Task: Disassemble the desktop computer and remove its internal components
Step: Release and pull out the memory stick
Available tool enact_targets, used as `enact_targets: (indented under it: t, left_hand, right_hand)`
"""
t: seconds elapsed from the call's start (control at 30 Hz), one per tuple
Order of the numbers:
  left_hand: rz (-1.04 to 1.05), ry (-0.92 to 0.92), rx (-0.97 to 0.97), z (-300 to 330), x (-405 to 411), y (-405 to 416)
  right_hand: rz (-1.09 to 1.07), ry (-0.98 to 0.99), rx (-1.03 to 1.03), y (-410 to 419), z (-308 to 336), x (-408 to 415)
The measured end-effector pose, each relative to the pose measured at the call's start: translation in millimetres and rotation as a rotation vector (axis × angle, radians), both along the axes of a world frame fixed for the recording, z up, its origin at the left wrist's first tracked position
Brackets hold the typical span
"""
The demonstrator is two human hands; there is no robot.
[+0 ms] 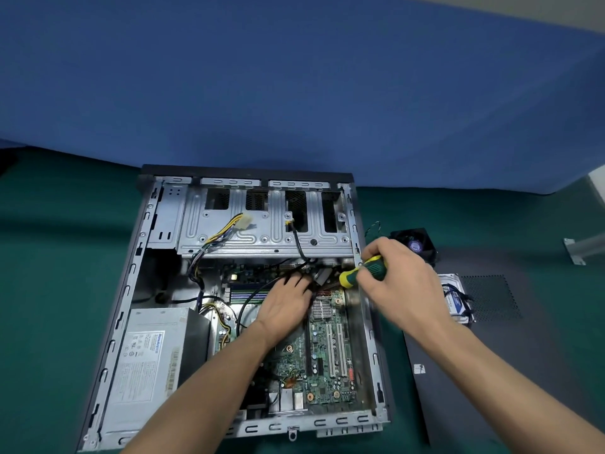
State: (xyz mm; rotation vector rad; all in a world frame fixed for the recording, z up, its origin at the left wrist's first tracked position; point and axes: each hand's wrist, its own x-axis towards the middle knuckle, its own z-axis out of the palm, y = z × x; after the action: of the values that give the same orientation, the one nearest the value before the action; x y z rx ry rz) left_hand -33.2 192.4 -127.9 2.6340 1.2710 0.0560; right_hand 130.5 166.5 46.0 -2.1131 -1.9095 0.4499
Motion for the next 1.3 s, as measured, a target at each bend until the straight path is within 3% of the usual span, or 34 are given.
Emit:
enact_targets:
  t: [0.1,0.33,0.53,0.77,0.87,0.93,1.07,1.2,1.3]
  left_hand:
    - [-0.072,0.018,0.032,1.1,-3.4,-0.7]
    - [-0.076,0.022,0.052,3.9,-9.9,-5.3]
    - [-0.089,0.024,0.089,6.5,-7.9,-6.1]
    - [0.031,-0.141,0.075,27.8,-19.6,-13.5]
    - [0.089,-0.256,-0.004,41.3,-26.2,-18.0]
    - [0.238,-0.402,-0.175,50.0,-28.3,-21.7]
    - [0.618,-0.813,-0.549,84.1,-18.5,-25.9]
    - [0.656,-1.006,-0.756,122.7,-2.3,-33.3]
    - [0.628,-1.091,-0.823,145.7,13.3,-42.1]
  right_hand:
    - [0.056,-0.054,0.001,-6.2,0.6,0.7]
    - [0.286,-0.442,-0.207,-17.5,6.5,-6.6]
    - [0.193,-0.484,-0.323,-23.7,3.9,-20.3]
    - [0.013,-0.471,-0.415,-36.8,-4.5,-8.3]
    - [-0.072,-0.367,-0.394,-41.0,-10.5,1.3]
    - [-0.128,-0.259,-0.359,-44.0,-11.6,8.1]
    - [-0.204,0.188,-0.237,-54.2,-12.6,11.4]
    - [-0.204,0.576,-0.102,-58.3,-1.5,2.4]
    - [-0.12,0.639,-0.077,-58.9,5.4,0.9]
